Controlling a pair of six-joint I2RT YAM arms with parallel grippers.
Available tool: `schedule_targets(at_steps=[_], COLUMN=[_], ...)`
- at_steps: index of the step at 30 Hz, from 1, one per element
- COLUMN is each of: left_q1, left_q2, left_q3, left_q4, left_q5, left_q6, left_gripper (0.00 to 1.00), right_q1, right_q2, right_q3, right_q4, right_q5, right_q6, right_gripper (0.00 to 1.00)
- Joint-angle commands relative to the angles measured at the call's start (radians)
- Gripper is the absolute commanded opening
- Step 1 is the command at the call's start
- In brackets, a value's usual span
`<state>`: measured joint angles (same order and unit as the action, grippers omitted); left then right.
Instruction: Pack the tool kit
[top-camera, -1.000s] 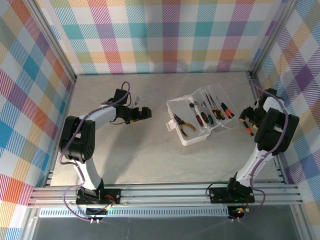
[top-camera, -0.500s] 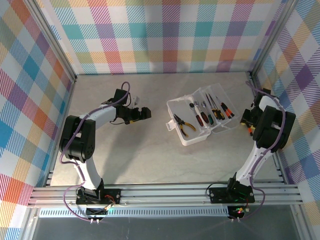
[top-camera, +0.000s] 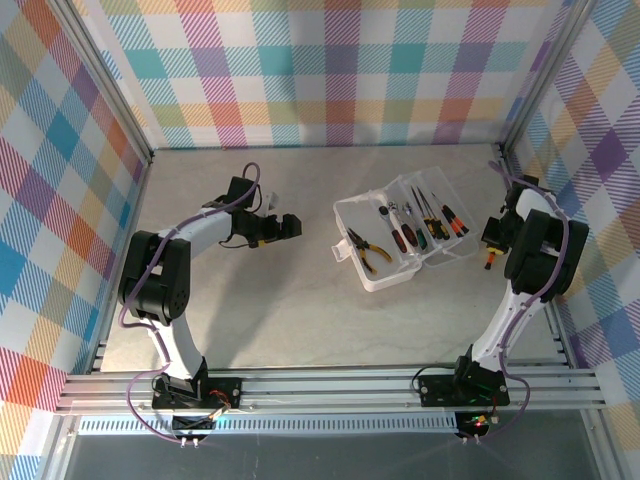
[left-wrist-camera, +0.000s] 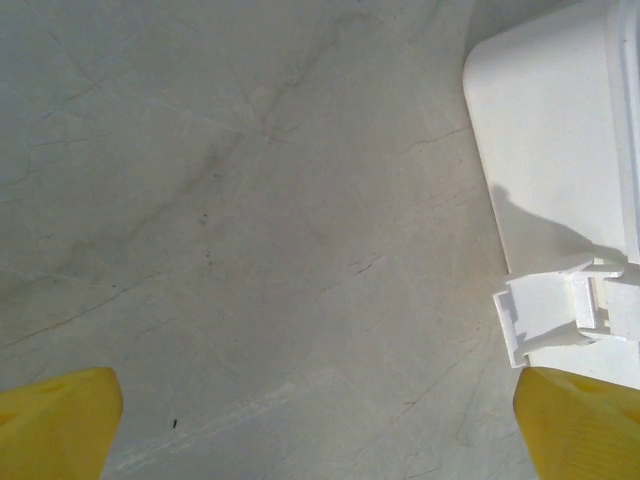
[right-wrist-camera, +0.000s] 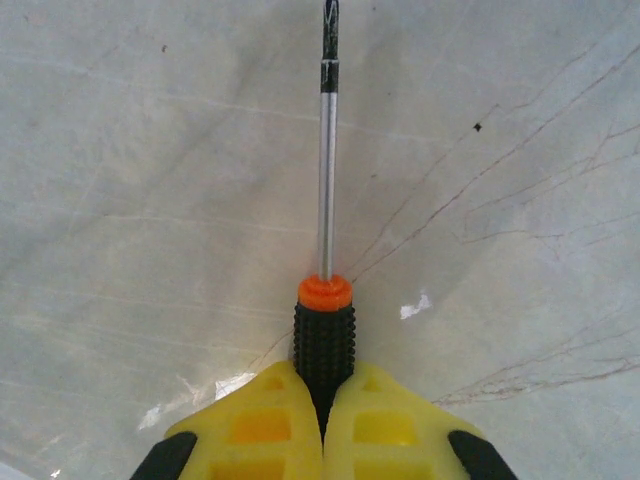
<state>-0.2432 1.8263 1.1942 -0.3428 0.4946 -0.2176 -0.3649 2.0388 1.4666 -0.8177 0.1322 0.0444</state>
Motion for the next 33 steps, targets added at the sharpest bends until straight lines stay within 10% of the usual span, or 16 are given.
schedule_targets(at_steps=[1,11,33], left_q1=[0.015,-0.044,-0.136], left_q2=[-0.001,-0.025,-0.101], left_q3=[0.031,0.076,0.084], left_q4=[-0.067,-0.224,-0.275], left_q5=[-0.065,-0.343,-0.416], left_q6=[0.029,0.084,0.058], left_gripper=[1.00,1.00,1.00], right_q1=[0.017,0.122,0.410], right_q2=[-0.045,-0.305,-0.266], right_q3=[0.009,0.173,0.155], right_q4=[-0.056,-0.193,-0.130], right_q5=[0.019,0.106,0.076], right_q6=[0.009,-0.050,-0.362], right_gripper=[0.00,0.00,0.00])
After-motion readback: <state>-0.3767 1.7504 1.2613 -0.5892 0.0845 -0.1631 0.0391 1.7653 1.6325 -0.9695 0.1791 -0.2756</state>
